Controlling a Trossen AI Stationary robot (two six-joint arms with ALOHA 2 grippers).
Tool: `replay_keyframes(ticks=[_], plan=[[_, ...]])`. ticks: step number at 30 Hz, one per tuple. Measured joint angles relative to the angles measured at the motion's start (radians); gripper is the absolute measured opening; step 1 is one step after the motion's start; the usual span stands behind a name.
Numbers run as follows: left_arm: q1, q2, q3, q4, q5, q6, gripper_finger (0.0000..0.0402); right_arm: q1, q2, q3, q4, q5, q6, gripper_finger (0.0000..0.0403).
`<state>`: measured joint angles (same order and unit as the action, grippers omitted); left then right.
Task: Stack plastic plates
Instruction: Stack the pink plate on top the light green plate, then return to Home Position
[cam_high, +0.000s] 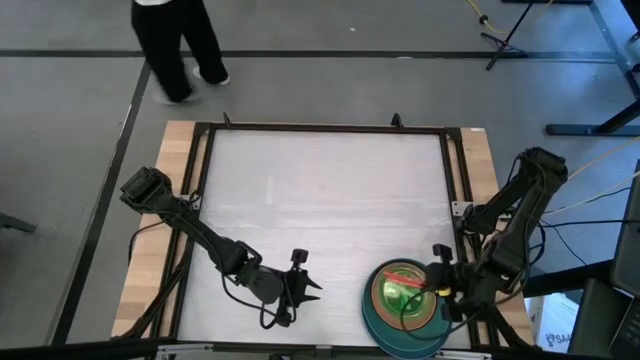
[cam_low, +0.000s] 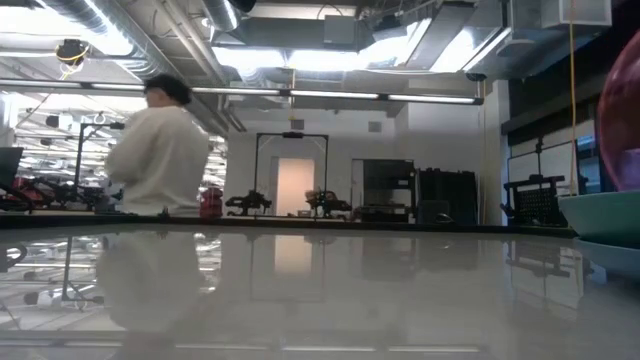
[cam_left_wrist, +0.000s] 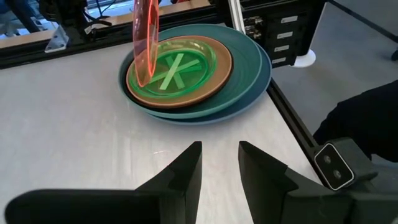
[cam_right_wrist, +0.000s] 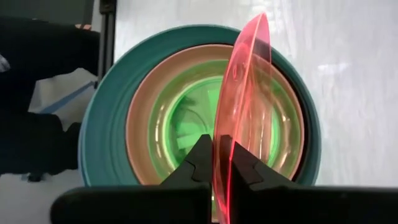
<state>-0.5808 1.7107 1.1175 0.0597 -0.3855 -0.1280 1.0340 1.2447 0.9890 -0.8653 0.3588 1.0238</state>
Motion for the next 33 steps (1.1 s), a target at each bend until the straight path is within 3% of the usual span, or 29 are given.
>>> replay_keyframes(ticks=[6, 14, 18, 33], plan=[[0.0, 0.0, 0.0, 0.0, 0.0, -0.001, 0.0098, 0.0, 0.035, -0.008, 0.004, 0.034, 0.052, 0.0028], [0.0, 0.0, 0.0, -0.001, 0.001, -0.021, 0.0098, 0.0, 0.049, -0.007, 0.004, -0.082, 0.128, 0.0122], [0.0, 0.0, 0.0, -0.002, 0.001, -0.026, 0.0098, 0.0, 0.049, 0.026, 0.007, -0.128, 0.128, 0.0149], [0.0, 0.0, 0.0, -0.003, 0.001, -0.027, 0.0098, 0.0, 0.049, 0.049, 0.001, -0.114, 0.127, 0.0145]])
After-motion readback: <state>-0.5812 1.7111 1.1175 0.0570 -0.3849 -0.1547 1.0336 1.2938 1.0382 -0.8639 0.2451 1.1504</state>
